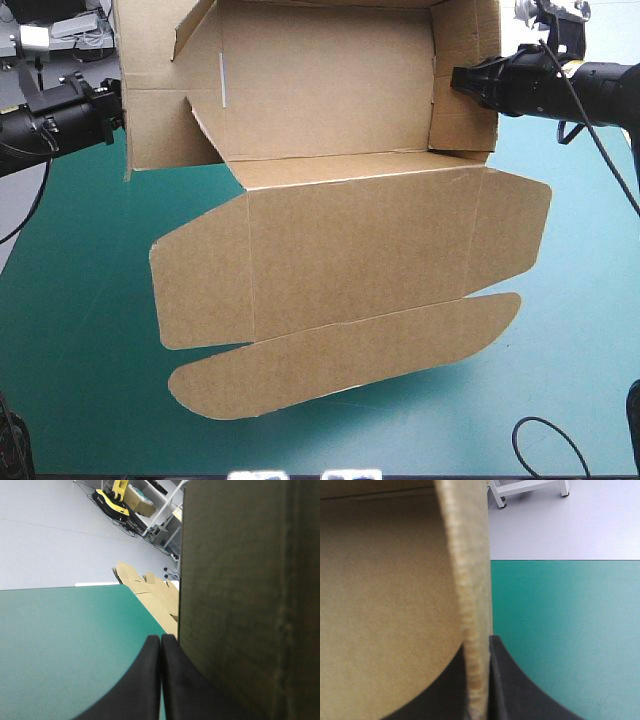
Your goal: Fold the box
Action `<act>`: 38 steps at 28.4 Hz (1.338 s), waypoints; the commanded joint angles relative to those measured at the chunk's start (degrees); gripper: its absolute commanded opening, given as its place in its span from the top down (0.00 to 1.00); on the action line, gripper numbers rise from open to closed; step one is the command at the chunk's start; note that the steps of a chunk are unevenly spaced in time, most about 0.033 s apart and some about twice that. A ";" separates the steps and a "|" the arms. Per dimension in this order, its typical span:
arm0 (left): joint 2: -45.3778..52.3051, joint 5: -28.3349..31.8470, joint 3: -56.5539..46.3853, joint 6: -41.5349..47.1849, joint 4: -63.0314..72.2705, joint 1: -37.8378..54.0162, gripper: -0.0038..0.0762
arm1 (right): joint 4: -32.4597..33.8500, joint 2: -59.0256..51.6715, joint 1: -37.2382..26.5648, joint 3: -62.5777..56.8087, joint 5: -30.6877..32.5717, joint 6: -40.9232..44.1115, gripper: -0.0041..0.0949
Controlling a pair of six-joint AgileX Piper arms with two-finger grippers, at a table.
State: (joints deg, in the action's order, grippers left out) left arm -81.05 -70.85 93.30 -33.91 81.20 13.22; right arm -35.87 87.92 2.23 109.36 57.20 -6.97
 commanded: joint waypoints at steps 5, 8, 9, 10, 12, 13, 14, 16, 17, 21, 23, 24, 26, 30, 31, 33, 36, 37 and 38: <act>1.98 -3.07 1.42 -0.15 4.94 -3.39 0.96 | 1.22 -2.09 -0.04 1.50 -4.64 2.11 0.97; 1.98 -3.07 1.42 -0.15 4.94 -4.73 0.96 | 1.21 -2.09 -0.04 1.50 -4.87 2.01 0.97; 1.98 -3.07 1.42 -0.15 4.82 -5.34 0.96 | 1.21 -2.09 -0.04 1.50 -4.87 1.76 0.97; 1.98 -3.07 1.42 -0.15 4.67 -5.65 0.96 | 1.21 -2.09 -0.04 1.50 -4.87 1.59 0.97; 1.98 -3.07 1.42 -0.15 4.56 -6.36 0.96 | 1.21 -2.09 -0.04 1.50 -4.76 1.59 0.97; 1.98 -3.07 1.42 -0.15 4.56 -6.52 0.96 | 1.21 -2.09 0.05 1.50 -4.76 1.59 0.97; 1.98 -3.07 1.42 -0.15 4.56 -6.78 0.96 | 1.21 -2.09 0.46 1.50 -4.76 1.59 0.97; 1.98 -3.07 1.42 -0.15 4.82 -6.90 0.96 | 1.53 -2.09 1.26 1.50 -4.76 1.33 0.97; 1.98 -3.07 1.42 -0.15 4.90 -7.02 0.96 | 1.75 -2.09 1.81 1.50 -4.88 1.17 0.97; 1.98 -3.07 1.42 0.00 4.93 -8.94 0.96 | 4.74 -1.36 3.71 1.50 -5.55 1.62 0.97; 1.98 -3.07 1.42 0.00 4.70 -10.65 0.96 | 5.28 -0.67 4.12 1.50 -5.44 1.86 0.97; 1.98 -3.07 1.42 0.00 4.49 -11.36 0.96 | 5.28 -0.22 4.21 1.50 -5.43 1.86 0.97; 1.98 -2.81 1.42 -0.67 3.07 -12.33 0.96 | 5.16 0.27 4.57 1.50 -5.43 2.08 0.97; 1.98 -2.24 1.42 -1.40 -1.52 -12.71 0.96 | 5.28 0.77 5.16 1.50 -5.64 2.08 0.97; 1.98 -2.24 1.42 -1.29 -1.70 -12.71 0.96 | 5.28 1.00 5.16 1.50 -5.76 2.08 0.97; 1.98 -2.51 1.42 -1.29 -1.59 -12.71 0.96 | 5.63 1.39 5.16 1.50 -6.15 2.08 0.97; 1.98 -3.00 1.42 -1.29 -1.85 -12.71 0.89 | 6.20 2.17 5.16 1.50 -6.29 2.08 0.97; 1.98 -3.00 1.42 -1.29 -1.85 -12.71 0.86 | 6.20 2.38 5.16 1.50 -6.29 2.08 0.97; 1.98 -3.00 1.42 -1.29 -2.11 -12.71 0.79 | 6.09 3.03 5.16 1.50 -6.29 2.08 0.97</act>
State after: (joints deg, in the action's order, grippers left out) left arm -81.05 -70.75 93.30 -35.21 74.88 1.06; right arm -26.72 92.46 6.93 109.31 55.29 -5.92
